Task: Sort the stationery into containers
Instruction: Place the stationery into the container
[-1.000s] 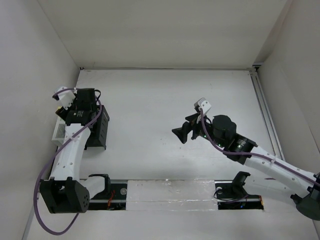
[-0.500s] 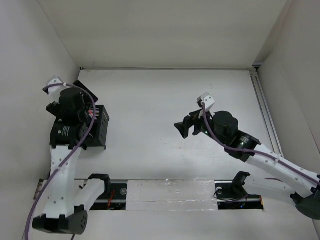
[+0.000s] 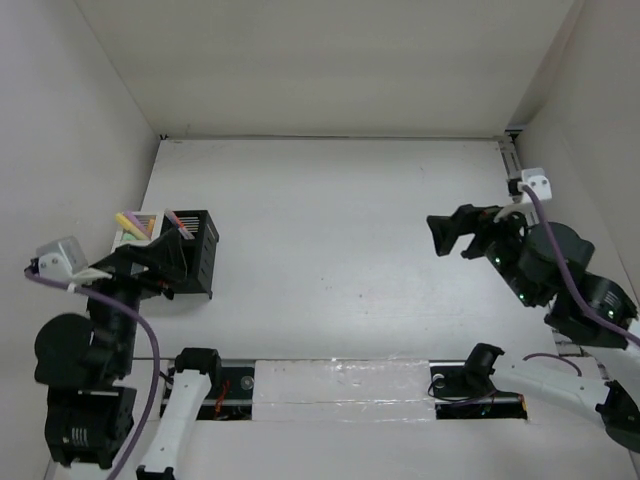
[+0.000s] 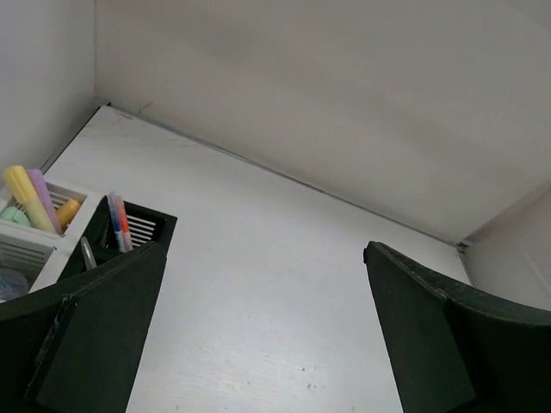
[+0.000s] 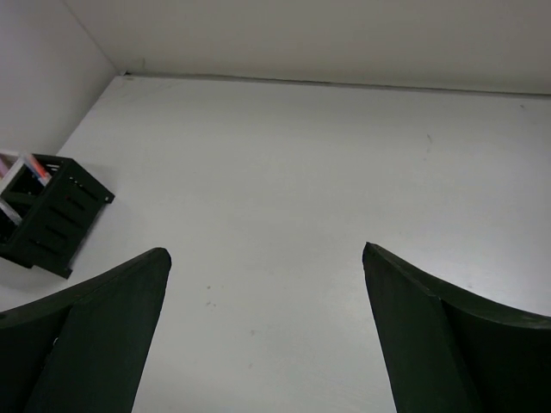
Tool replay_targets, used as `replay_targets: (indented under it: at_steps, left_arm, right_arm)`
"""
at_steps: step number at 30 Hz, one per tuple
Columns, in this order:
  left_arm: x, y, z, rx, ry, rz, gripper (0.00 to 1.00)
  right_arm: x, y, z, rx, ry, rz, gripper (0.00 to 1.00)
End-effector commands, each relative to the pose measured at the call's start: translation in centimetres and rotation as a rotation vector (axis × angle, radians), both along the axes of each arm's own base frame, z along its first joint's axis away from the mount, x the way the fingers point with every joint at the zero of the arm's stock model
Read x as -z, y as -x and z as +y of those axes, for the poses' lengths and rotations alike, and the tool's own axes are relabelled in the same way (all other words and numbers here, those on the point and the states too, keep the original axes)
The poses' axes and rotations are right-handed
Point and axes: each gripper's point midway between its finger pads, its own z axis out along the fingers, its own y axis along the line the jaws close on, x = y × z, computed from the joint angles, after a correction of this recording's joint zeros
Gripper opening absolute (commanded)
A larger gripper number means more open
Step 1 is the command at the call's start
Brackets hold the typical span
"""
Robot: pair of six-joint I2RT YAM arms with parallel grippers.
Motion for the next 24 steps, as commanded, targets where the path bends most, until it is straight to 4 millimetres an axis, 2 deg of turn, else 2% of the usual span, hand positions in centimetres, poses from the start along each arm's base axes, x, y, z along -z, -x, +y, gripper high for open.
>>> replay_targets:
  at_steps: [1, 4, 10, 15, 20, 24]
  left_arm:
    - [2.2, 1.7, -0.2, 0.027, -0.016, 0.035, 1.00]
    - [4.1, 2.9, 0.8, -0.026, -0.005, 0.028, 1.00]
    - [4.7, 6.1, 4.5, -0.233, 0.079, -0.044, 1.00]
    - [5.3, 6.0, 4.1, -0.203, 0.091, -0.050, 1.00]
    - [5.3, 6.0, 3.9, -0.193, 0.100, -0.051, 1.00]
    - [4.6, 6.5, 3.9, -0.191, 0.113, -0.075, 1.00]
  right_arm:
    - [2.2, 1.8, -3.6, 0.069, 0.070, 0.074, 0.99]
    - [1.7, 3.3, -4.9, 0.047, 0.051, 0.077, 0.99]
    - [0.7, 5.9, -6.3, -0.028, -0.024, 0.049, 0.99]
    - [1.2, 6.3, -5.9, -0.060, -0.027, 0.064, 0.99]
    - [0.9, 6.5, -6.7, -0.038, -0.040, 0.048, 0.99]
    - [0.4, 6.7, -7.3, -0.031, -0.048, 0.030, 0.99]
